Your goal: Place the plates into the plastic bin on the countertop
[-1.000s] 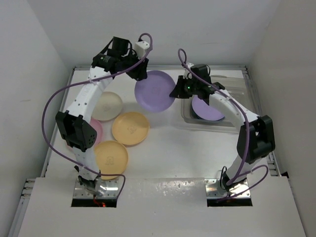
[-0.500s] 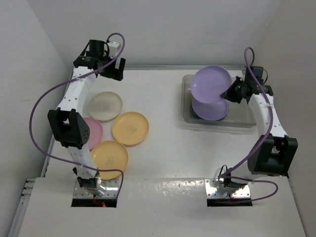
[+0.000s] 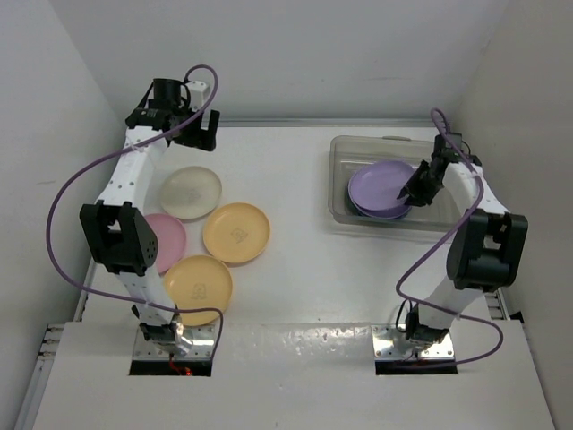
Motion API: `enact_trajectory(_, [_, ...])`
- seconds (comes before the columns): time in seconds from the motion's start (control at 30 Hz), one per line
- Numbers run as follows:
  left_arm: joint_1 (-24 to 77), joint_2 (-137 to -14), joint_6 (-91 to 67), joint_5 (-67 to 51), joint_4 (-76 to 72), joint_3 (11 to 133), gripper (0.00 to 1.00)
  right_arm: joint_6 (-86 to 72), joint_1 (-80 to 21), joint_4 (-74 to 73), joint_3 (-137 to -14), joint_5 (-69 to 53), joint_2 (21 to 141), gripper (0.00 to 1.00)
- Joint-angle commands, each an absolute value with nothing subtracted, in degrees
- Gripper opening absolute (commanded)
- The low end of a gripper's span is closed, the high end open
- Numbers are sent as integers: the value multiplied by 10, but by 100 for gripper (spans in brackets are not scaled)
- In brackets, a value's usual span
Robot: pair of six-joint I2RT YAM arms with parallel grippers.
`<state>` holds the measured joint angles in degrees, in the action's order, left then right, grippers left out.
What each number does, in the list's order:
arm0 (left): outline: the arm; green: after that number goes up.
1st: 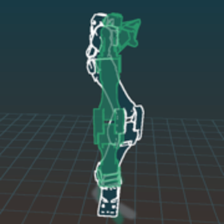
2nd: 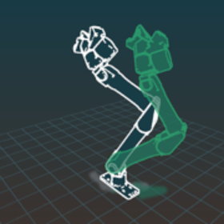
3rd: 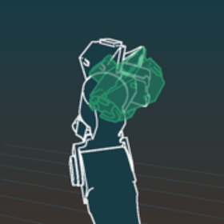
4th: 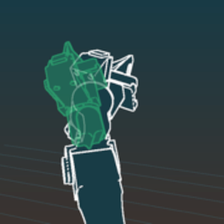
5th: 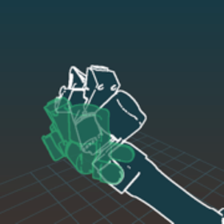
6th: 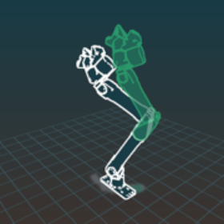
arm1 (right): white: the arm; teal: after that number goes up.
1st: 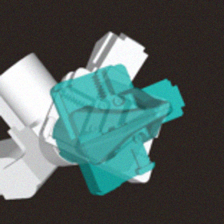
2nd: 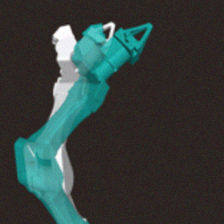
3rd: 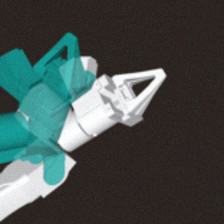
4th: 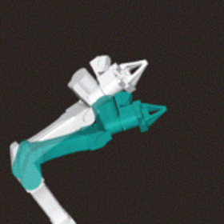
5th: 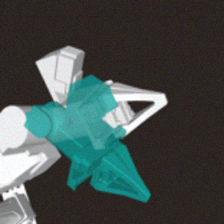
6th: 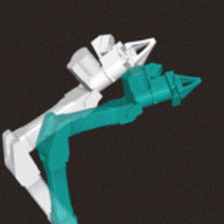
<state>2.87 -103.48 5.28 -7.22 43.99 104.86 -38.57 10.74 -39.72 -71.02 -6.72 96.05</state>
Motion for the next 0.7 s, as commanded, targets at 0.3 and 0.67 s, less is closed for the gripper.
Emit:
enact_trajectory(0.3, [16,-1007,46,-98,421,1042,100,-312,69,-465,-758,62,1020,70])
enact_trajectory(0.67, [-5,-997,56,-78,421,1035,100,-244,-52,-471,-837,221,942,78])
